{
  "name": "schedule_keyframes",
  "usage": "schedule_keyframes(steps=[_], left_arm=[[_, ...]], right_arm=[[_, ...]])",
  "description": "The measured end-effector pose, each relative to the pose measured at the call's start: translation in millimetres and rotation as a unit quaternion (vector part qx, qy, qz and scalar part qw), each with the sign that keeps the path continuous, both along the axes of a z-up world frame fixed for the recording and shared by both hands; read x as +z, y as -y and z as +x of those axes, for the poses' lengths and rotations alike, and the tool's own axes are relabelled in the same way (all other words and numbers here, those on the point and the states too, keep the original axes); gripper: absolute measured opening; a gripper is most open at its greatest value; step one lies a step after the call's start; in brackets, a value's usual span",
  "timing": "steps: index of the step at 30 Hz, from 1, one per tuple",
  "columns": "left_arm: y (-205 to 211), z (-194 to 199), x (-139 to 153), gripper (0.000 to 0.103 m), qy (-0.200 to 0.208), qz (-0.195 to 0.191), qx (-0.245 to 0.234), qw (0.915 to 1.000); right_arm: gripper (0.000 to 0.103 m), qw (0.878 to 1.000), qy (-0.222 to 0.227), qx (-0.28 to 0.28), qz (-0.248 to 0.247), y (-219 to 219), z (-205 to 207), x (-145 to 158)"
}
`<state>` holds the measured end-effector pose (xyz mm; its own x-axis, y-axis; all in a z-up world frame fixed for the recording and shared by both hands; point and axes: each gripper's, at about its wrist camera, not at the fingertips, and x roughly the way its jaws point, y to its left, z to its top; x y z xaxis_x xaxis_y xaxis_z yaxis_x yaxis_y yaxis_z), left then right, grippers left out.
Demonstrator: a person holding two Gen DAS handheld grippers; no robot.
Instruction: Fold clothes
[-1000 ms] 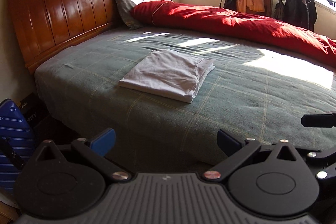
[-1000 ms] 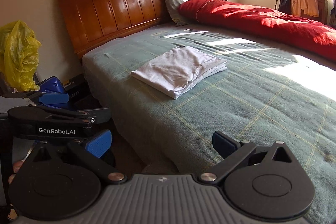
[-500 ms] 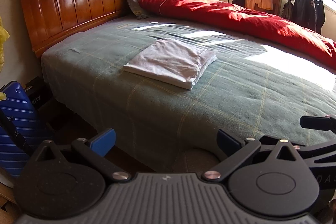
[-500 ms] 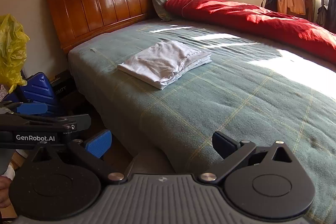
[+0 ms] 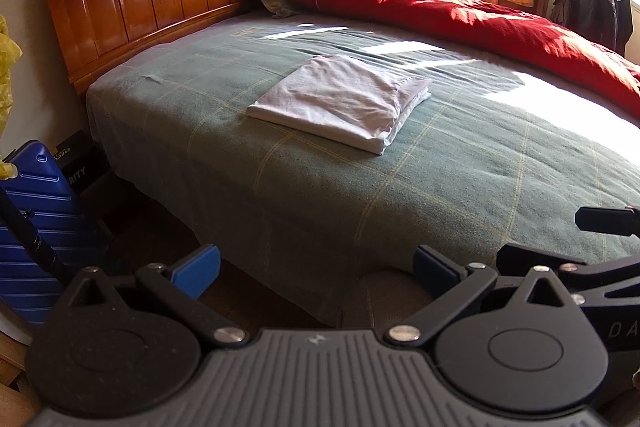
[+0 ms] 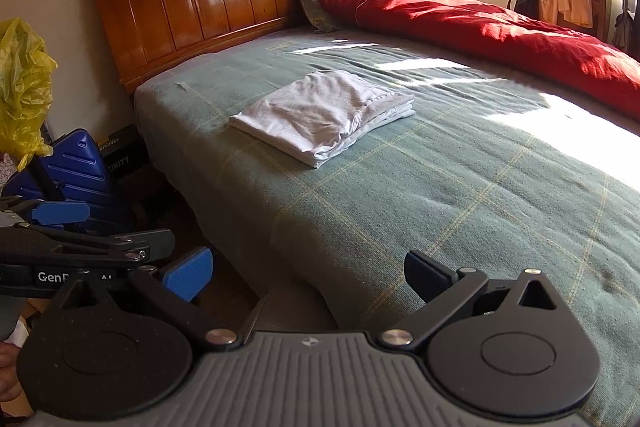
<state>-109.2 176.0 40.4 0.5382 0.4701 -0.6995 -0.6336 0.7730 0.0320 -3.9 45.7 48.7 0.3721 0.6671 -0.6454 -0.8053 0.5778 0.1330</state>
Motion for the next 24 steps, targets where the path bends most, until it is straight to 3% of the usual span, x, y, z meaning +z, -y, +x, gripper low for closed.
schedule_keyframes(steps=[24], left_arm=[[-1.0, 1.1, -1.0, 0.102, -0.008, -0.017, 0.000, 0.9998]], right_arm=[[0.103, 1.000, -0.009, 0.000, 0.001, 3.3, -0.9, -2.3]])
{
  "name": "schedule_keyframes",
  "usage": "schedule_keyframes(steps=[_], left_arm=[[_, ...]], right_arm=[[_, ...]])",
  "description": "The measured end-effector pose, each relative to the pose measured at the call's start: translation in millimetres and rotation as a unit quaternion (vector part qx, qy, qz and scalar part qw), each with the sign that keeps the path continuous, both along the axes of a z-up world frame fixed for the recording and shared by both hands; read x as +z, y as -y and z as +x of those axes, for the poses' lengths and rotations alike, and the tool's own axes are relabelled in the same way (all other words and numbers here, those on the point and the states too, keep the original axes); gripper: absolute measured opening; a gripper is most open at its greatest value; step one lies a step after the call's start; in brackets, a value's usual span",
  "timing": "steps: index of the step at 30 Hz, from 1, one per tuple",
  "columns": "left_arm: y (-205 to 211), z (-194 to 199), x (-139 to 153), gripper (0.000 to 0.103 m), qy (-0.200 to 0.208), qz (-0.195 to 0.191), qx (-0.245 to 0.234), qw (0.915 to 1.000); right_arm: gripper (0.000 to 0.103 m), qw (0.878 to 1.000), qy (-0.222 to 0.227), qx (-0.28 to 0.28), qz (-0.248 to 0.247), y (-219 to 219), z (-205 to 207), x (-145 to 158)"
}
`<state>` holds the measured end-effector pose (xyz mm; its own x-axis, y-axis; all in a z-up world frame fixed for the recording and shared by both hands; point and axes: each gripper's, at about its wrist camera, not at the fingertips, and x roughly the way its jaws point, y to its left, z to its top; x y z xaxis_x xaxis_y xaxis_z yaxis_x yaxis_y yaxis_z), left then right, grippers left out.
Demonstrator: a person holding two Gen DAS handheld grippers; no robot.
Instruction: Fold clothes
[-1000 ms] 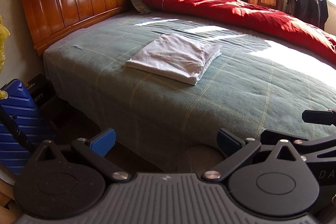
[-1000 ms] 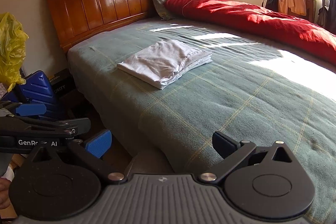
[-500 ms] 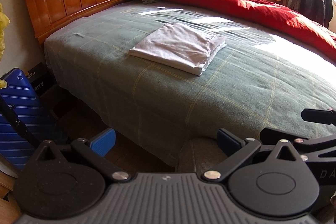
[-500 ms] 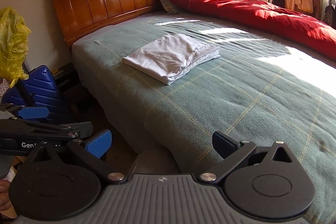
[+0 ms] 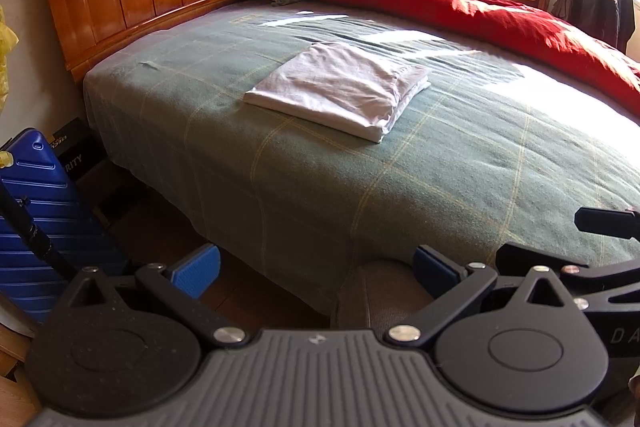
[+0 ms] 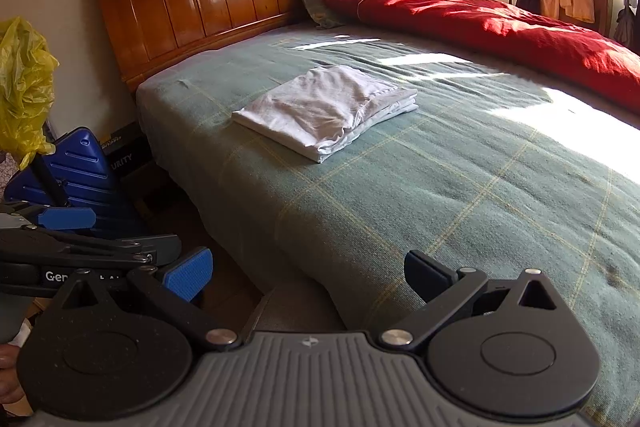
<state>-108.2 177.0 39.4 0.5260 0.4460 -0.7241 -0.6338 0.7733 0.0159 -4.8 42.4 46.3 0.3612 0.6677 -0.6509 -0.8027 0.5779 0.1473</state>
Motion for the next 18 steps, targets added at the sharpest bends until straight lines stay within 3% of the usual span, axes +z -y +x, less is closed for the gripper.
schedule_keyframes(steps=[18], left_arm=[[0.0, 0.0, -1.5, 0.102, 0.003, -0.006, -0.003, 1.0000]], right_arm=[[0.103, 1.000, 0.000, -0.001, 0.000, 2.0, -0.1, 0.1]])
